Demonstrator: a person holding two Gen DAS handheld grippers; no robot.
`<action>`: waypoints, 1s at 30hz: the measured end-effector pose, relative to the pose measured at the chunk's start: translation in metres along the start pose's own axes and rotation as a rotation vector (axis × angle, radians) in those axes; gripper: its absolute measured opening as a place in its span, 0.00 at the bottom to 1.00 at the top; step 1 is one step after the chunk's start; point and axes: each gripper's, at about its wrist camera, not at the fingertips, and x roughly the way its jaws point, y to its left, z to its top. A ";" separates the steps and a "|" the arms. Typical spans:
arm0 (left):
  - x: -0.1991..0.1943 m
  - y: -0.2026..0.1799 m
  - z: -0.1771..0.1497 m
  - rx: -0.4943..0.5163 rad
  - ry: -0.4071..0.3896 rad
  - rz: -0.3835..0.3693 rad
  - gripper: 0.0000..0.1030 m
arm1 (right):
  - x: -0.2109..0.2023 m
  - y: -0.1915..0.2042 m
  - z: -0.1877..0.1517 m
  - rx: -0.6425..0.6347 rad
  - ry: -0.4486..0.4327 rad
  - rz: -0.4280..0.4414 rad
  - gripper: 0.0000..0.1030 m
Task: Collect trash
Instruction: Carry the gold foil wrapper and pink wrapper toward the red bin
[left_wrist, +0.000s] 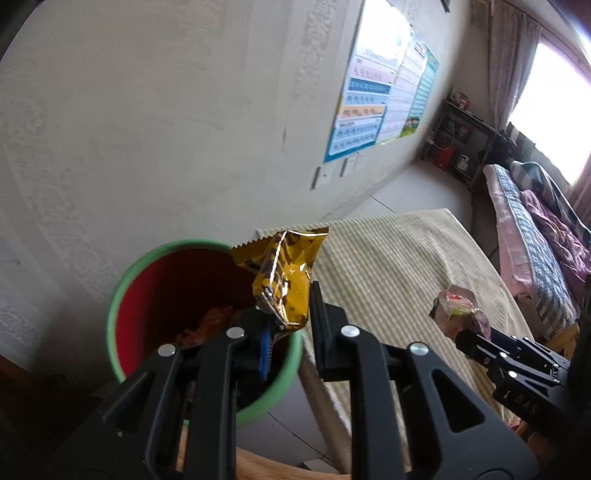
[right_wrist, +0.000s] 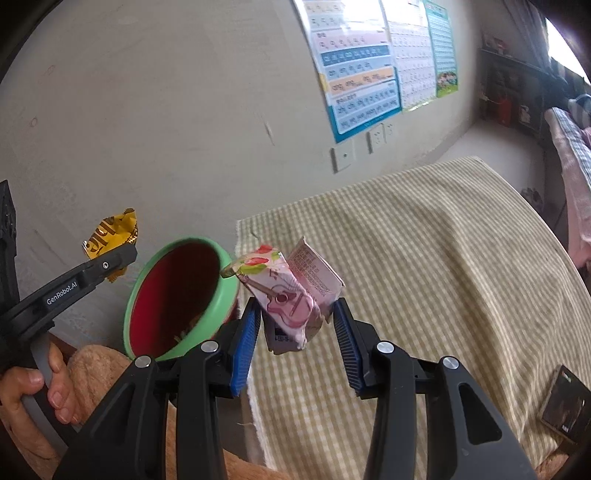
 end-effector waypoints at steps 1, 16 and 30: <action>-0.002 0.005 0.002 -0.004 -0.006 0.013 0.16 | 0.002 0.004 0.001 -0.006 0.000 0.005 0.39; -0.006 0.053 0.005 -0.091 0.009 0.069 0.16 | 0.027 0.048 0.012 -0.078 0.032 0.074 0.39; 0.009 0.080 0.005 -0.177 0.072 0.120 0.47 | 0.057 0.103 0.041 -0.147 0.056 0.221 0.45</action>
